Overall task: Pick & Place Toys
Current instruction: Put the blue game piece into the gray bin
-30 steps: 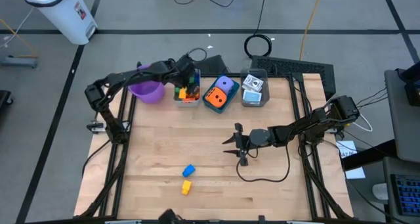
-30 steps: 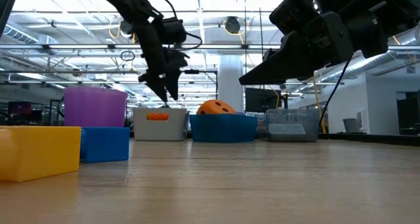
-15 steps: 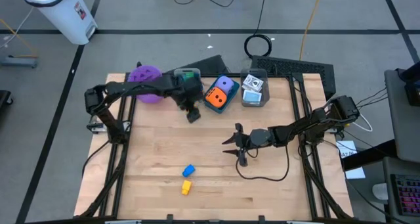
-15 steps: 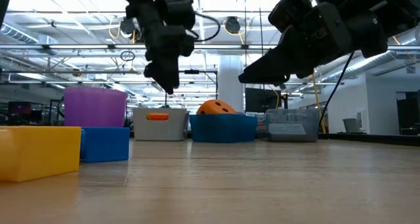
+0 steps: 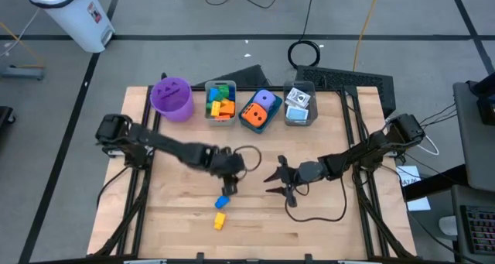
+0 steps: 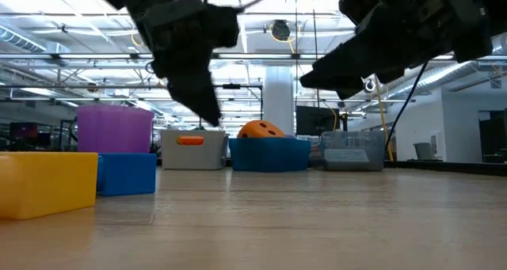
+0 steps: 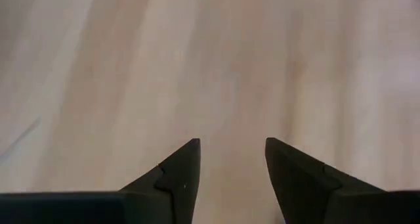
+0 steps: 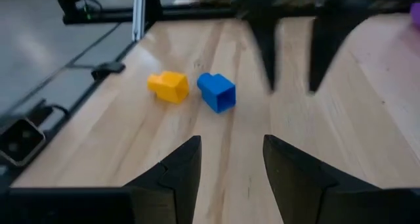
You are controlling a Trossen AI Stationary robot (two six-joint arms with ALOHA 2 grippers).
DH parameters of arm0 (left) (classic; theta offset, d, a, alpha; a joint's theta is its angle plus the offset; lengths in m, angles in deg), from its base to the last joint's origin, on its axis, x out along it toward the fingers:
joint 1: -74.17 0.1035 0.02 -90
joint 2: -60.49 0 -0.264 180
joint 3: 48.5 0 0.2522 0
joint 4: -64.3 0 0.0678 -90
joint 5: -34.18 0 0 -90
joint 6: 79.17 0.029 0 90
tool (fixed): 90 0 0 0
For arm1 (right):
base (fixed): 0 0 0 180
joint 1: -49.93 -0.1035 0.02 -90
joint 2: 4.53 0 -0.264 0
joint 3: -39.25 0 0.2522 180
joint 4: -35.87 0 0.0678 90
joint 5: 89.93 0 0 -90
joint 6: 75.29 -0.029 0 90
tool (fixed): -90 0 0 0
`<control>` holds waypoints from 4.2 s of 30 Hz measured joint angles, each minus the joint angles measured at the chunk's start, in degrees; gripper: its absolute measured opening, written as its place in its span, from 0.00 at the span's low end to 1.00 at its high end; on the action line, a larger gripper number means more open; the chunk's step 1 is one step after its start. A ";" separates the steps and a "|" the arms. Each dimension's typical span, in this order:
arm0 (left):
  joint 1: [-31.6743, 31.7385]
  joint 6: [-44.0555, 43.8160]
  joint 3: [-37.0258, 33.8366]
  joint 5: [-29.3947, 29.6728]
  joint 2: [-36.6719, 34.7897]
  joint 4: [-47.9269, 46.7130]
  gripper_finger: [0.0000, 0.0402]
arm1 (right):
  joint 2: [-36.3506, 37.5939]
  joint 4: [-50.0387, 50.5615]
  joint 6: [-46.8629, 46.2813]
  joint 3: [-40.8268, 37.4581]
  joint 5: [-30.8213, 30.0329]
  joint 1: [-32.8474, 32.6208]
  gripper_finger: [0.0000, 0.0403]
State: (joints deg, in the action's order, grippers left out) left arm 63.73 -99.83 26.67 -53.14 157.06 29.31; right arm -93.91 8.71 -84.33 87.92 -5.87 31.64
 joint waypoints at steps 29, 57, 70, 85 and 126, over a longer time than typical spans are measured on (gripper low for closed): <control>-10.52 1.64 -34.87 20.32 -34.95 42.52 0.30 | -28.40 5.00 11.87 27.90 13.68 1.86 0.39; -11.76 3.53 -38.78 26.36 -36.59 52.83 0.32 | -37.42 -5.00 6.90 32.26 18.13 5.73 0.39; -11.76 2.70 -38.78 26.37 -36.56 52.80 0.32 | -37.42 -3.47 6.90 32.26 16.32 5.53 0.39; -11.26 4.20 -38.75 26.37 -30.15 58.83 0.32 | -39.13 -4.72 7.32 32.90 16.25 4.68 0.39; -11.39 4.93 -38.73 25.37 -30.05 58.20 0.32 | -44.80 -7.95 5.38 38.74 14.86 4.68 0.01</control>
State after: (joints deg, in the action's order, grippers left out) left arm 52.34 -94.90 -12.06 -27.77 127.01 87.51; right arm -138.71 0.77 -78.95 126.66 8.98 36.32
